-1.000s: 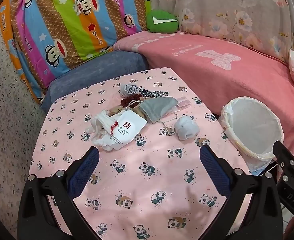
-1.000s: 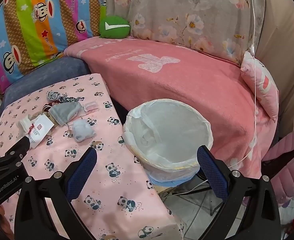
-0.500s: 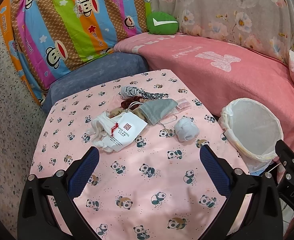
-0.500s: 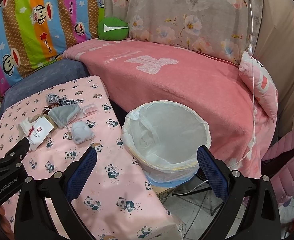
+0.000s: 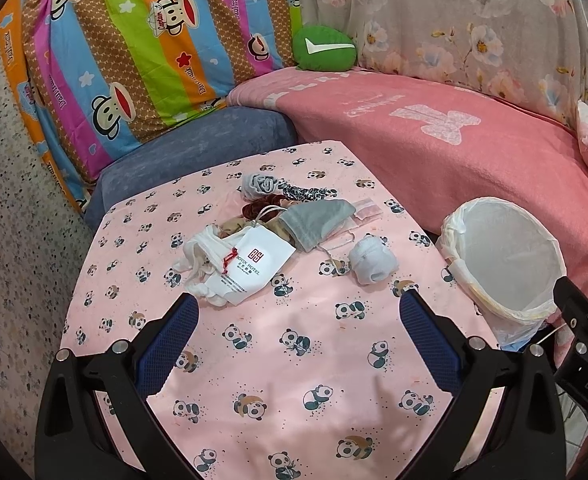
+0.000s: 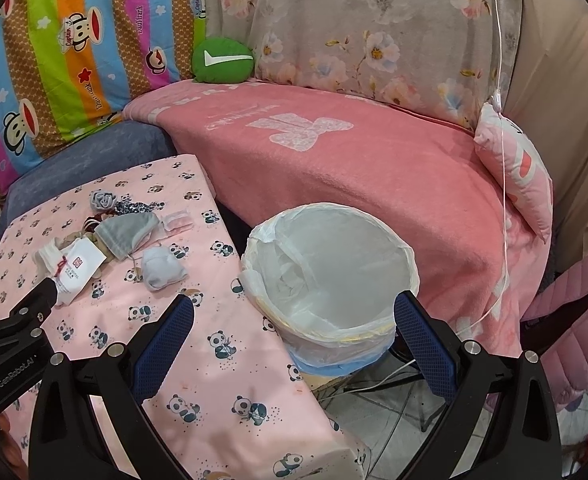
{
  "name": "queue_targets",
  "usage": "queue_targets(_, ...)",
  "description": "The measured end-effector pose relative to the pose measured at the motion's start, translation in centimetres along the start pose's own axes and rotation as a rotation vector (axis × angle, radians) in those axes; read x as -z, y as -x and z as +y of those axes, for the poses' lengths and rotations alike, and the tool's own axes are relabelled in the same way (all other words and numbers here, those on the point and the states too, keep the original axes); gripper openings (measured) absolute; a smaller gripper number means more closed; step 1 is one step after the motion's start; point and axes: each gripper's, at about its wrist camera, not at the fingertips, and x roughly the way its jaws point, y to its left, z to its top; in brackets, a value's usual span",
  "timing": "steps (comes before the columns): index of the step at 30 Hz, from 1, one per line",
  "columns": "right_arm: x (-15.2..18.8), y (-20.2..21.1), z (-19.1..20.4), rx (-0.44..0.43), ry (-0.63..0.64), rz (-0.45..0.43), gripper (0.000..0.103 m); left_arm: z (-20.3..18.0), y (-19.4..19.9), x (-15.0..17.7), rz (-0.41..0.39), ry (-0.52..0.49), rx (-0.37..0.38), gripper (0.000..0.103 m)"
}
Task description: Organize soft objects
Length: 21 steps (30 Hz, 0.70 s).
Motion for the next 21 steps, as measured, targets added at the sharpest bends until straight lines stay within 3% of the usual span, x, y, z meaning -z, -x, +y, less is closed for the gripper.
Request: queue_targets(21, 0.09, 0.02, 0.29, 0.001, 0.002, 0.003, 0.098, 0.5, -0.17, 0.31, 0.001, 0.01, 0.01, 0.096)
